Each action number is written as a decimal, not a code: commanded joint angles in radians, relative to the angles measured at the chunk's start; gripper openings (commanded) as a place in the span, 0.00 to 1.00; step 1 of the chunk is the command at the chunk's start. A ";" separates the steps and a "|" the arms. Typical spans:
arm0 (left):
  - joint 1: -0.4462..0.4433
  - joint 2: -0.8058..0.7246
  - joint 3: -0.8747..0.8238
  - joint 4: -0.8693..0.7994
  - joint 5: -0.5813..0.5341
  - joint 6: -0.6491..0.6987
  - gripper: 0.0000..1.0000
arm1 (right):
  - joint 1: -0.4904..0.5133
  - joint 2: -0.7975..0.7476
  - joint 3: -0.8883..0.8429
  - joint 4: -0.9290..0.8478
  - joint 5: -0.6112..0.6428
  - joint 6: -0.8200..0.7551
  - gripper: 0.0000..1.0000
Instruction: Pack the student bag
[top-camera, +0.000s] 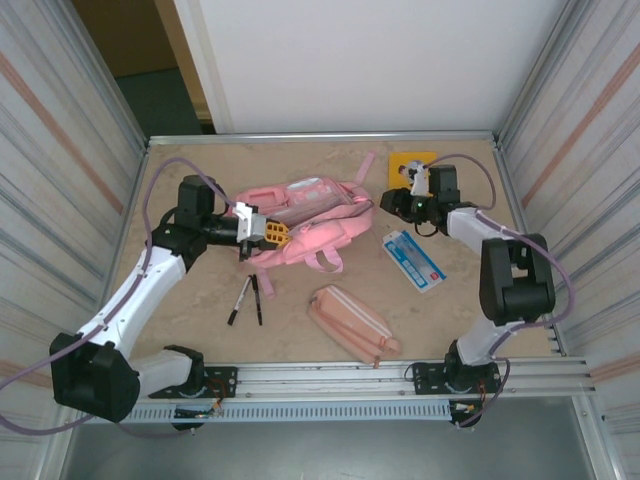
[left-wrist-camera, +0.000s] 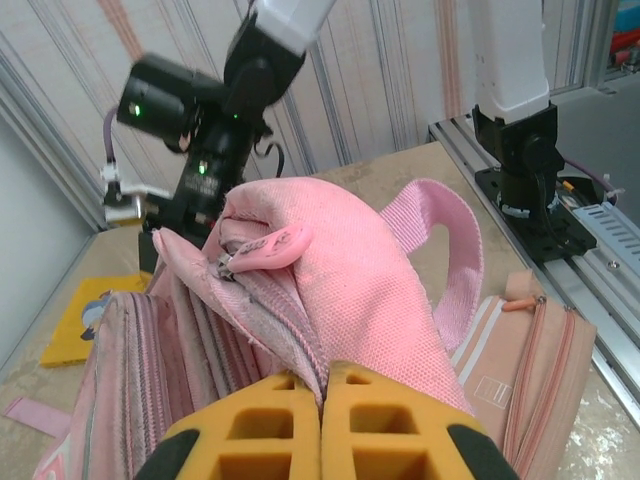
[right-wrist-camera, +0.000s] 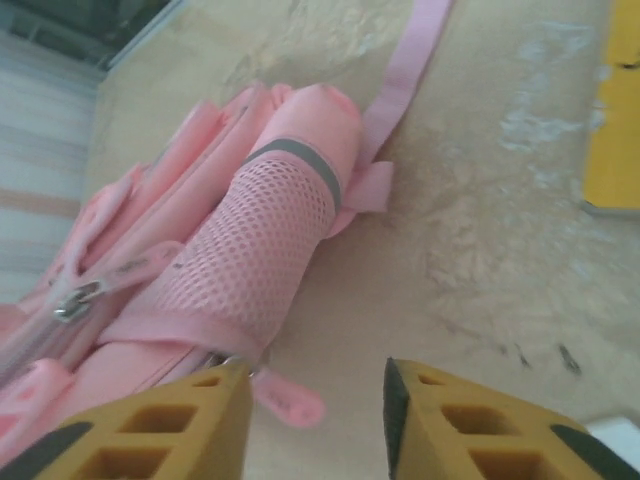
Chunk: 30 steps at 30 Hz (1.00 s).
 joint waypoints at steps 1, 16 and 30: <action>0.002 0.012 0.025 0.015 0.024 0.054 0.00 | 0.009 -0.201 0.045 -0.221 0.110 -0.019 0.47; -0.020 0.090 -0.004 0.008 -0.034 0.154 0.00 | 0.302 -0.385 0.219 -0.767 0.165 -0.298 0.61; -0.089 0.265 0.073 -0.120 -0.280 0.324 0.00 | 0.337 -0.288 0.249 -0.813 0.382 -0.169 0.66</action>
